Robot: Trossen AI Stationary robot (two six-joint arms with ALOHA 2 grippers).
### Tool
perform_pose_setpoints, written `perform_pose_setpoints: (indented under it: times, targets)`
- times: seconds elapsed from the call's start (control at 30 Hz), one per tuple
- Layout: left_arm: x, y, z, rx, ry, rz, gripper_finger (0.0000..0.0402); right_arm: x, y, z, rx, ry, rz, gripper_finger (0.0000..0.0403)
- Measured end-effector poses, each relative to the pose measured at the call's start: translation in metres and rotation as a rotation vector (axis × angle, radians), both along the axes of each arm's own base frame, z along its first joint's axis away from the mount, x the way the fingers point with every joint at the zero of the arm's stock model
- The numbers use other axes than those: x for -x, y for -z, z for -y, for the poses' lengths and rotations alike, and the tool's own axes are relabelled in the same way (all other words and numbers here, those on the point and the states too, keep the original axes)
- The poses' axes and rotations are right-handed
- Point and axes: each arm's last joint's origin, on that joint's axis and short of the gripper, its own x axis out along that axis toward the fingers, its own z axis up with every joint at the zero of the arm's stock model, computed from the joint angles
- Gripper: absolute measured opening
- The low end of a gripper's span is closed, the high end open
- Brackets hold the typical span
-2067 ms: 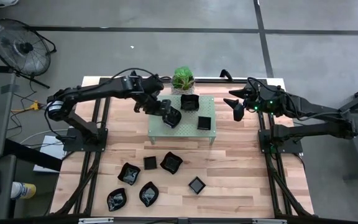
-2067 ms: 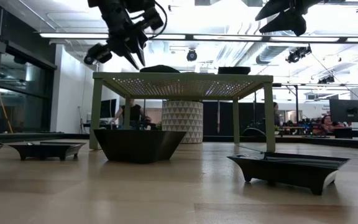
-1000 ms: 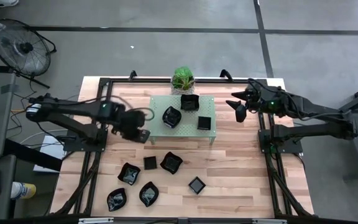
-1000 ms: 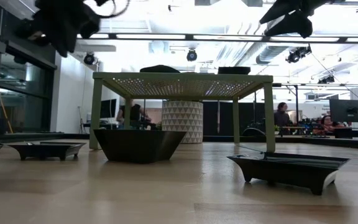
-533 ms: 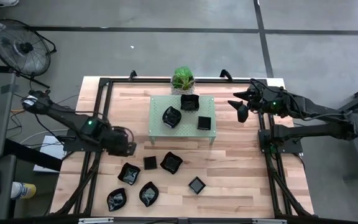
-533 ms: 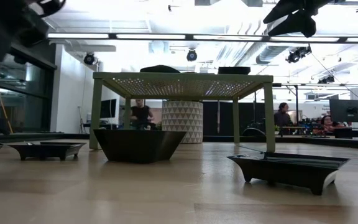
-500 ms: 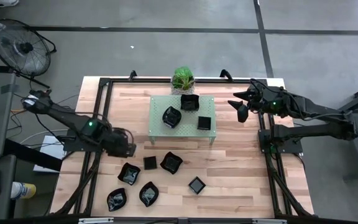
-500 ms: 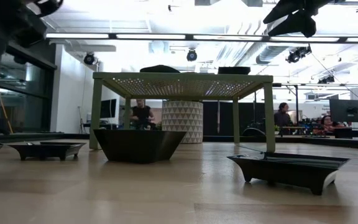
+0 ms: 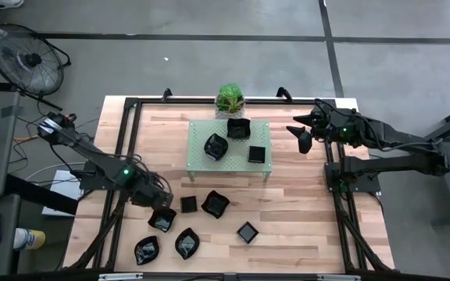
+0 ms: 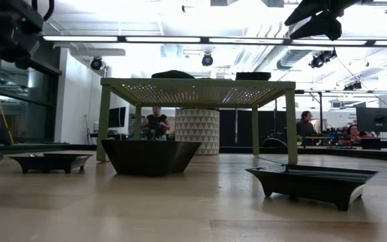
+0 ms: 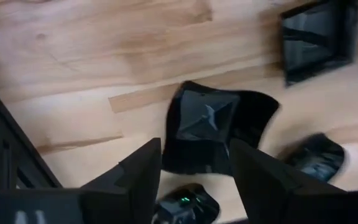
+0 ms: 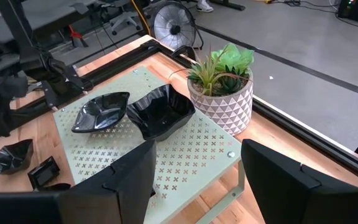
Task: Pick & Place Mini shaped plates
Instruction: Stack the black distorted square plate on the other black distorted square plate on the shelf
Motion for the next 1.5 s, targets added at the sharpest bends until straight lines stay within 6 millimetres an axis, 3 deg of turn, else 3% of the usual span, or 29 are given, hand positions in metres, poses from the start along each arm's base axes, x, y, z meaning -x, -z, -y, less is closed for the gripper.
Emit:
perform_pose_setpoints:
  times: [0.43,0.63,1.03,1.2,1.5]
  targets:
    - [-0.018,0.03,0.012,-0.046,0.032,-0.109,0.019,0.0,0.0,0.0,-0.022,0.008,0.012,0.0232]
    - [-0.014,0.055,0.009,-0.023,0.007,-0.077,0.019,0.0,0.0,0.0,-0.027,0.003,0.013,0.0232]
    - [-0.012,0.058,0.009,-0.009,0.039,-0.094,0.0189,0.0,0.0,-0.001,-0.052,-0.013,0.018,0.0232]
    - [-0.012,0.058,0.01,0.009,0.06,-0.09,0.0159,0.0,0.0,-0.001,-0.049,-0.008,0.018,0.0232]
    - [-0.011,0.058,0.01,0.034,0.072,-0.105,0.0068,0.0,0.001,-0.001,-0.048,-0.007,0.017,0.0232]
